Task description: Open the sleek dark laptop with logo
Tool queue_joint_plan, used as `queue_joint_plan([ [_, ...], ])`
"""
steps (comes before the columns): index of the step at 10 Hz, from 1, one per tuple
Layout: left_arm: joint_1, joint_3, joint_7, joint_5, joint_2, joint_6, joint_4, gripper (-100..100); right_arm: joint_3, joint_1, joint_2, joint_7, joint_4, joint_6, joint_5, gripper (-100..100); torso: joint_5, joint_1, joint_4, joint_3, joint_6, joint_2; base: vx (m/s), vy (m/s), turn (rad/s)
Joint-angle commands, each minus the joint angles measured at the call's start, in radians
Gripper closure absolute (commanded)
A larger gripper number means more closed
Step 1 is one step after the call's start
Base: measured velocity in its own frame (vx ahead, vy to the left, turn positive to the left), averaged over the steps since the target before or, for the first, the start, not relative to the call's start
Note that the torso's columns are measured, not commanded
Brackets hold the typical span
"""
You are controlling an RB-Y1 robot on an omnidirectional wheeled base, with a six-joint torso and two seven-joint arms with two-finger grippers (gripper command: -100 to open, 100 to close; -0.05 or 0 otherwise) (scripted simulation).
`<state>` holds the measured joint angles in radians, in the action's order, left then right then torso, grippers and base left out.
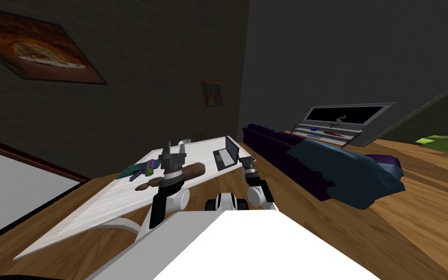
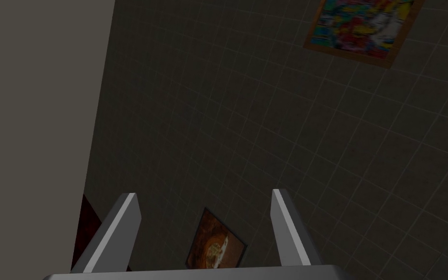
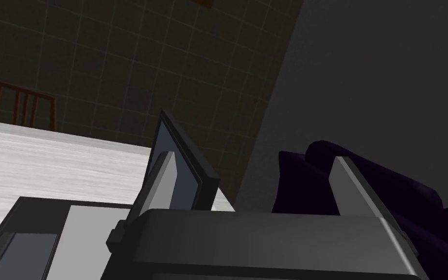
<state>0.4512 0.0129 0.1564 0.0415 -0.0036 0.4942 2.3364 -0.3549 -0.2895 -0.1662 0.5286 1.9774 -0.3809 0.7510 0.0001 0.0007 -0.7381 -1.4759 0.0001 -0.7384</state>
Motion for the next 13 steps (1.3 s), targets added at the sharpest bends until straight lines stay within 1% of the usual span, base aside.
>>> queue_joint_plan([
  [1, 0.0, 0.0, 0.0, 0.0, 0.0, 0.0, 0.0, 0, -0.024, 0.014, 0.007, 0.034, -0.024, 0.002, 0.062, -100, 0.0, -0.001, 0.0, 0.0, 0.0, 0.0, 0.039, -0.064, 0.032],
  [2, 0.0, 0.0, 0.0, 0.0, 0.0, 0.0, 0.0, 0, -0.046, 0.027, 0.012, 0.063, -0.046, 0.002, 0.1, -100, 0.0, 0.0, 0.0, 0.0, 0.0, 0.0, 0.05, -0.076, 0.057],
  [3, 0.0, 0.0, 0.0, 0.0, 0.0, 0.0, 0.0, 0, -0.046, 0.027, 0.012, 0.063, -0.046, 0.002, 0.112, -100, 0.0, -0.001, 0.0, 0.0, 0.0, 0.001, 0.042, -0.077, 0.032],
  [4, 0.0, 0.0, 0.0, 0.0, 0.0, 0.0, 0.0, 0, -0.067, 0.039, 0.017, 0.093, -0.069, 0.002, 0.152, -100, 0.0, -0.001, 0.0, 0.0, 0.0, 0.0, 0.051, -0.08, 0.052],
  [5, 0.0, 0.0, 0.0, 0.0, 0.0, 0.0, 0.0, 0, -0.067, 0.039, 0.017, 0.093, -0.069, 0.002, 0.161, -100, 0.0, -0.001, 0.0, 0.0, 0.0, 0.001, 0.037, -0.064, 0.032],
  [6, 0.0, 0.0, 0.0, 0.0, 0.0, 0.0, 0.0, 0, -0.087, 0.051, 0.021, 0.121, -0.092, 0.002, 0.201, -100, 0.0, 0.0, 0.0, 0.0, 0.0, 0.0, 0.039, -0.078, 0.051],
  [7, 0.0, 0.0, 0.0, 0.0, 0.0, 0.0, 0.0, 0, -0.087, 0.051, 0.021, 0.121, -0.092, 0.002, 0.209, -100, 0.0, -0.001, 0.0, 0.0, 0.0, 0.0, 0.035, -0.066, 0.034],
  [8, 0.0, 0.0, 0.0, 0.0, 0.0, 0.0, 0.0, 0, -0.107, 0.064, 0.025, 0.149, -0.115, 0.003, 0.248, -100, 0.0, 0.0, 0.0, 0.0, 0.0, 0.0, 0.035, -0.073, 0.047],
  [9, 0.0, 0.0, 0.0, 0.0, 0.0, 0.0, 0.0, 0, -0.107, 0.064, 0.025, 0.149, -0.115, 0.003, 0.255, -100, 0.0, -0.001, 0.0, 0.0, 0.0, 0.0, 0.026, -0.066, 0.028],
  [11, 0.0, 0.0, 0.0, 0.0, 0.0, 0.0, 0.0, 0, -0.145, 0.087, 0.033, 0.201, -0.162, 0.004, 0.323, -100, 0.0, -0.001, 0.0, 0.0, 0.0, 0.001, 0.042, -0.096, 0.066],
  [12, 0.0, 0.0, 0.0, 0.0, 0.0, 0.0, 0.0, 0, -0.145, 0.087, 0.033, 0.201, -0.162, 0.004, 0.344, -100, -0.001, -0.003, 0.0, -0.001, 0.0, 0.001, 0.04, -0.079, 0.031],
  [13, 0.0, 0.0, 0.0, 0.0, 0.0, 0.0, 0.0, 0, -0.163, 0.098, 0.037, 0.226, -0.184, 0.005, 0.379, -100, 0.0, 0.0, 0.0, 0.0, 0.0, 0.001, 0.046, -0.072, 0.039],
])
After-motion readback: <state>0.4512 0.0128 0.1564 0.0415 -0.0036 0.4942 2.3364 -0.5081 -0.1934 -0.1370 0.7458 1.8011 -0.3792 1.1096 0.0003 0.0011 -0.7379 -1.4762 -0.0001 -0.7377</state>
